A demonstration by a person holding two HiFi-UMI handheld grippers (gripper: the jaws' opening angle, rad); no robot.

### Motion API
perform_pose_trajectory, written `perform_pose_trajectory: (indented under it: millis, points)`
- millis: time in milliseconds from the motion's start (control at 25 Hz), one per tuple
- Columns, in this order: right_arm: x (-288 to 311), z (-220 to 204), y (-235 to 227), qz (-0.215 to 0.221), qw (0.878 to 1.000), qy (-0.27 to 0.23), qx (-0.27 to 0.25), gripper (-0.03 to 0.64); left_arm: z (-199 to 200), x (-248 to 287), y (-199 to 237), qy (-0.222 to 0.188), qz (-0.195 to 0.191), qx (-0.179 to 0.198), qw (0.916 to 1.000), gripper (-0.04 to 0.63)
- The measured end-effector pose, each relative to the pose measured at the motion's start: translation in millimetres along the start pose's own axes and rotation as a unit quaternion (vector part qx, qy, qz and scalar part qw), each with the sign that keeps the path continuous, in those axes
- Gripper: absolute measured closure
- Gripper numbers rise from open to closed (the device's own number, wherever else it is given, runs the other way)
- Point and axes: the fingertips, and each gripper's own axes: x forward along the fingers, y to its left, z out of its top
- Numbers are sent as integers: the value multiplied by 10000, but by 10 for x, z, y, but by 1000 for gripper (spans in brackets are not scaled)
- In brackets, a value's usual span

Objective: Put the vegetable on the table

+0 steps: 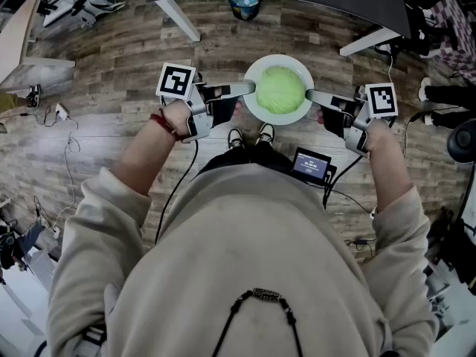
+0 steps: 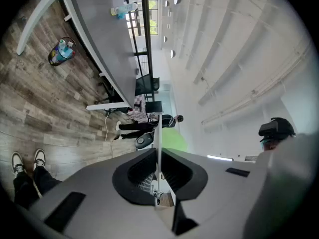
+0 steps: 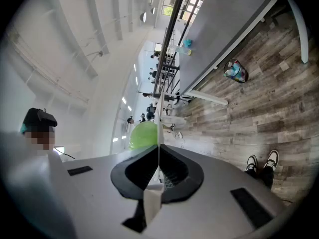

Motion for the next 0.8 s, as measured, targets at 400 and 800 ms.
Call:
perform_pose_trajectory:
  millis: [400,800]
  points:
    - [6,27,25,117,9999,-79,69,589,19,-11,20,0,-44,-104,9999,568]
    - [5,22,7,122,9997,-78,178,589,25,-5,20,47,39,-150,9999,568]
